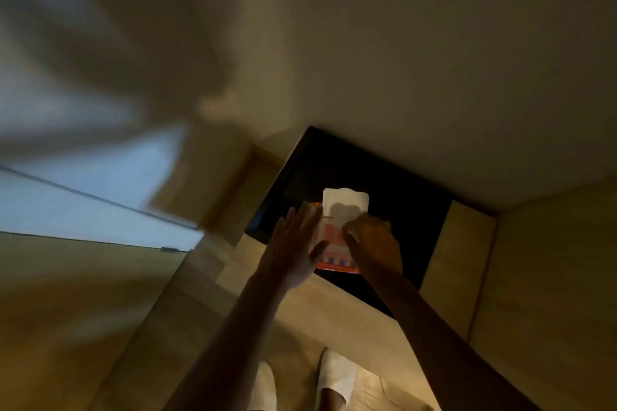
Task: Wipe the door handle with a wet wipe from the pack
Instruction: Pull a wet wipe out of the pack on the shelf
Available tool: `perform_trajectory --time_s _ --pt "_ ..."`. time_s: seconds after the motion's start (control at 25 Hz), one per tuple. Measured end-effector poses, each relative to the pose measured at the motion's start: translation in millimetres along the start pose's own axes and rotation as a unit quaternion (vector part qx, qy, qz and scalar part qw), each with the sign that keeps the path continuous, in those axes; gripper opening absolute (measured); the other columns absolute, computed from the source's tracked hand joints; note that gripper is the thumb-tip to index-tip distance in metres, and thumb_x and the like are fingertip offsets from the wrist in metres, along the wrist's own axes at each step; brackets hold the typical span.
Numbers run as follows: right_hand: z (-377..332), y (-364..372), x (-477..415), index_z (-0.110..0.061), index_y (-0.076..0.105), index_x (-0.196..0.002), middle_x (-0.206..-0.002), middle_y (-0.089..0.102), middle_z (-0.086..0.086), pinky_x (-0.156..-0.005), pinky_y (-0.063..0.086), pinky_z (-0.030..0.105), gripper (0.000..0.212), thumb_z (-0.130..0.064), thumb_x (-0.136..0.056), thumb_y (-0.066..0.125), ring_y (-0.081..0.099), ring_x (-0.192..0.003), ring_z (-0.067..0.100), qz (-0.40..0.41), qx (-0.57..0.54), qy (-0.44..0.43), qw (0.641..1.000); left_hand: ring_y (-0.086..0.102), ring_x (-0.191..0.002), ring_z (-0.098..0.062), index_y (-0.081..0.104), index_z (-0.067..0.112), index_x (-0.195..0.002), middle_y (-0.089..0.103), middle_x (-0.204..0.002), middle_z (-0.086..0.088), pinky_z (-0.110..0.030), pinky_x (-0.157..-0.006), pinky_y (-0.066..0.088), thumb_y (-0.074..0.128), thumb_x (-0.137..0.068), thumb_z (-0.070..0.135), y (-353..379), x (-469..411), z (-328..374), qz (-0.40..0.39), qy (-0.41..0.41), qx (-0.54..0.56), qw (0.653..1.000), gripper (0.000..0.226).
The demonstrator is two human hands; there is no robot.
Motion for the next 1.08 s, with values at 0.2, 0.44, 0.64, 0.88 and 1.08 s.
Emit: perform_trajectory --time_s 0.2,0.44,0.64,0.88,1.08 --pt "27.2 35.9 -8.0 -0.015 0.074 -0.092 -0.102 0.068 0.012 -0.083 0.055 0.046 0.013 -0.02 -0.08 0.072 0.063 -0.099 0.034 0.063 0.053 -0.052 0.995 0.018 -0.146 -0.029 0.028 0.018 -0.148 0.027 -0.156 -0.011 -0.048 -0.11 0.038 0.046 -0.087 0.051 50.4 -23.3 -22.6 0.09 0.097 -0.027 0.991 0.072" --pt "23.4 37.4 -11.0 -0.016 0.075 -0.085 -0.099 0.068 0.01 -0.089 0.051 0.048 0.011 -0.023 -0.076 0.073 0.063 -0.1 0.035 0.077 0.049 -0.075 0.993 0.032 -0.14 -0.029 0.04 0.008 -0.141 0.04 -0.148 -0.014 -0.041 -0.105 0.04 0.054 -0.083 0.047 52.5 -25.8 -27.2 0.146 0.129 -0.003 0.981 0.071" --pt "22.3 35.8 -8.8 -0.014 0.074 -0.082 -0.099 0.068 0.01 -0.091 0.05 0.049 0.015 -0.024 -0.071 0.077 0.061 -0.104 0.036 0.084 0.068 -0.09 0.99 0.034 -0.138 -0.03 0.04 0.008 -0.141 0.043 -0.145 -0.016 -0.041 -0.105 0.04 0.054 -0.083 0.046 50.2 -25.3 -25.3 0.164 0.141 -0.012 0.976 0.07" --pt "25.6 45.0 -11.4 -0.015 0.067 -0.099 -0.122 0.059 0.012 -0.102 0.038 0.056 0.037 -0.033 -0.069 0.079 0.048 -0.123 0.037 0.028 0.165 -0.087 0.982 0.037 -0.137 -0.031 0.038 0.012 -0.142 0.042 -0.146 -0.014 -0.041 -0.102 0.044 0.057 -0.082 0.046 50.6 -27.8 -26.1 0.152 0.142 -0.01 0.978 0.072" --pt "24.2 45.2 -15.9 -0.012 0.064 -0.106 -0.121 0.056 0.015 -0.1 0.039 0.053 0.051 -0.035 -0.065 0.081 0.048 -0.119 0.037 0.019 0.198 -0.09 0.976 0.039 -0.135 -0.034 0.033 0.015 -0.141 0.043 -0.145 -0.016 -0.04 -0.102 0.041 0.057 -0.08 0.046 50.4 -30.0 -27.8 0.141 0.146 -0.016 0.979 0.073"
Point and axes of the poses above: each hand's wrist, its own x-axis away from the middle knuckle, its own y-axis out of the palm, z = x × y, the point moved 1 cm from there along -x, towards the middle knuckle
